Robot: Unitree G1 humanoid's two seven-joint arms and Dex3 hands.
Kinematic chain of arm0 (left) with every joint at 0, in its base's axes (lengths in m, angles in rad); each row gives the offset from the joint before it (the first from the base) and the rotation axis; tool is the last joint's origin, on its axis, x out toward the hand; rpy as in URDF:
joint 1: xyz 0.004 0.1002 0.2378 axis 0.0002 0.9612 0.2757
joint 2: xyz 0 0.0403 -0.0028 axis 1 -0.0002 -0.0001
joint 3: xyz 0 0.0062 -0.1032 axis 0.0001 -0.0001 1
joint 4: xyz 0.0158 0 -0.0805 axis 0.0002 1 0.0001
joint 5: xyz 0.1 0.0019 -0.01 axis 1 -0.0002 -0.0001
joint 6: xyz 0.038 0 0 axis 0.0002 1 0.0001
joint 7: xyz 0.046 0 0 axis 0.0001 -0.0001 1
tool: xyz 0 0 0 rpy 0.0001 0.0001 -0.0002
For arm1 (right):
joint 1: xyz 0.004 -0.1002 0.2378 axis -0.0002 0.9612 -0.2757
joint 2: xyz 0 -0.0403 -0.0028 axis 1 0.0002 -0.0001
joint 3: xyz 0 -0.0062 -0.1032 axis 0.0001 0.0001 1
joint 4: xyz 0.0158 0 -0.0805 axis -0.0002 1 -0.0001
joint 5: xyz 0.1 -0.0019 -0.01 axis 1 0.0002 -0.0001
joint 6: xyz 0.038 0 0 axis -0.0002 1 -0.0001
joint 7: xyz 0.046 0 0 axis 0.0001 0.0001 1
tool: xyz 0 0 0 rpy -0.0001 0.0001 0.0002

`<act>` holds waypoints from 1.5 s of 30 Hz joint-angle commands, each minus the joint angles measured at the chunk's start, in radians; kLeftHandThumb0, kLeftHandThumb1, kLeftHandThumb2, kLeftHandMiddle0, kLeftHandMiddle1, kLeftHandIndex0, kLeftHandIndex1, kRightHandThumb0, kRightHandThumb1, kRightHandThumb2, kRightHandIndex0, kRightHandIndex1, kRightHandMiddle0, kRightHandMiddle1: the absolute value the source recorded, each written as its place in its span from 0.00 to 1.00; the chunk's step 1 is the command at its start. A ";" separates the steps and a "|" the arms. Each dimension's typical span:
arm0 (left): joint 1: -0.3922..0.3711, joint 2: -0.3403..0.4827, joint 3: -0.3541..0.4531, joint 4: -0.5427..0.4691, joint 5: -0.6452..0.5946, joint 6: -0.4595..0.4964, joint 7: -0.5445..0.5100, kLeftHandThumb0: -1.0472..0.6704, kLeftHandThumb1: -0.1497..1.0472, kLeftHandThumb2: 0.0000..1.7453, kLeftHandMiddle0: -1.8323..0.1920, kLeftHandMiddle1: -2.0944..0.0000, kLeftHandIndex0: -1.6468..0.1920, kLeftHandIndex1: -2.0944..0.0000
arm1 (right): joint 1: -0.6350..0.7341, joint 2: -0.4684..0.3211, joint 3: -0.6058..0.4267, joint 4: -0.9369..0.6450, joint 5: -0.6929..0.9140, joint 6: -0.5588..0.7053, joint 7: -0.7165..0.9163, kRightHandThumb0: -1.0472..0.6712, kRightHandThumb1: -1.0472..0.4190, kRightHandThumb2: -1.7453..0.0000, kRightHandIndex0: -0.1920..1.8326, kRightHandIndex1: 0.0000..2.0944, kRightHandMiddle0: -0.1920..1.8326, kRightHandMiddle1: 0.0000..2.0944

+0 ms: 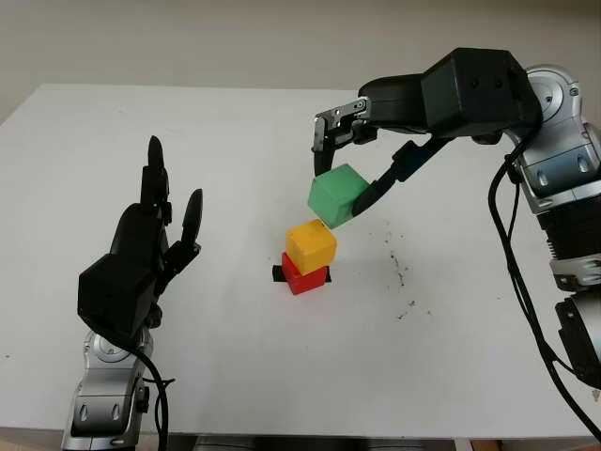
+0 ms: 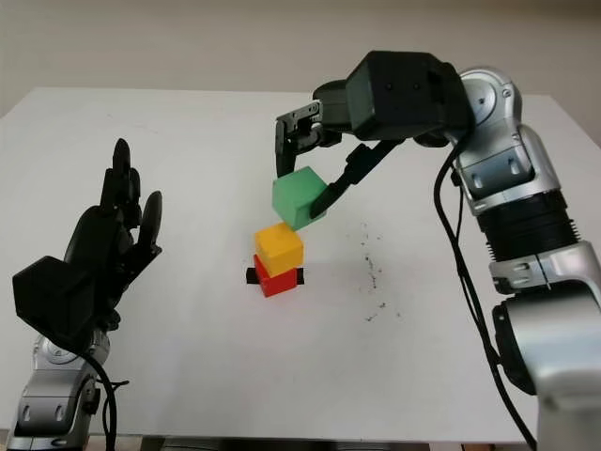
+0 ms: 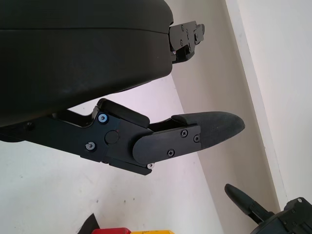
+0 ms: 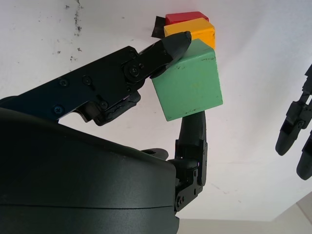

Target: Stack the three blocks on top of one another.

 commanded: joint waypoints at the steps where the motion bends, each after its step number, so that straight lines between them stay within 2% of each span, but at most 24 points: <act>1: 0.006 -0.005 -0.004 -0.018 0.002 0.002 0.004 0.16 1.00 0.35 1.00 0.97 1.00 0.99 | 0.005 0.006 0.003 -0.022 -0.003 0.004 -0.006 0.32 0.08 0.97 0.24 0.02 0.26 0.78; 28: 0.016 -0.005 -0.011 -0.008 0.011 -0.023 0.004 0.17 1.00 0.36 1.00 0.98 1.00 1.00 | -0.010 0.080 0.038 0.047 -0.009 0.023 0.004 0.31 0.09 0.97 0.24 0.03 0.26 0.76; 45: 0.016 -0.005 -0.012 -0.013 0.005 -0.014 0.004 0.16 1.00 0.36 1.00 0.99 1.00 1.00 | -0.002 0.085 0.050 0.053 -0.035 0.016 -0.002 0.32 0.08 0.97 0.25 0.03 0.25 0.76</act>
